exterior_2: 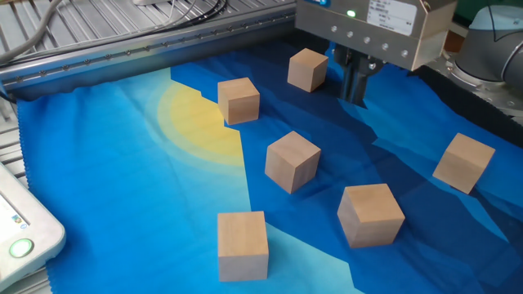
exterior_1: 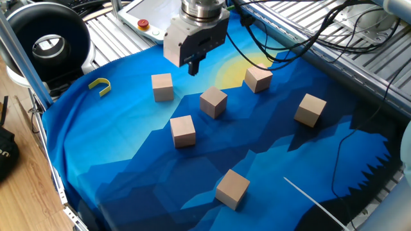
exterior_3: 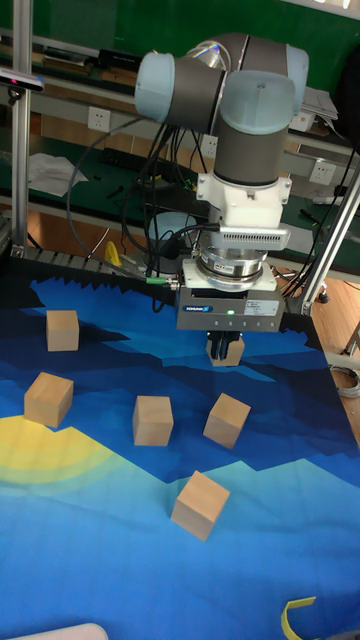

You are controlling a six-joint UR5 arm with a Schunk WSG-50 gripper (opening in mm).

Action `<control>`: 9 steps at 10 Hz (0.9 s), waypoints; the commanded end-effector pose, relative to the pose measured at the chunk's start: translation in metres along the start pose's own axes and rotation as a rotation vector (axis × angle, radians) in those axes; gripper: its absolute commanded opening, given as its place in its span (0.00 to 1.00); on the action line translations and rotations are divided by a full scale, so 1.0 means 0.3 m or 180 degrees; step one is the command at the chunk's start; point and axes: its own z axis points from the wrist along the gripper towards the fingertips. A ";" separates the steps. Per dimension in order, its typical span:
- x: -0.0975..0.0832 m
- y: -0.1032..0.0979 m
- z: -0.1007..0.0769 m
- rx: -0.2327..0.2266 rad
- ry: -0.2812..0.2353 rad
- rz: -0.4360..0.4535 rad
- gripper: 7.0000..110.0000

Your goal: Stack the blocks into a pyramid shape

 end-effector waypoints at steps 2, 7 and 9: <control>-0.050 0.014 -0.011 -0.0077 -0.0161 0.0061 0.00; -0.067 0.098 -0.018 -0.0409 -0.0205 0.0310 0.00; -0.041 0.091 0.016 -0.0279 -0.0187 0.0338 0.00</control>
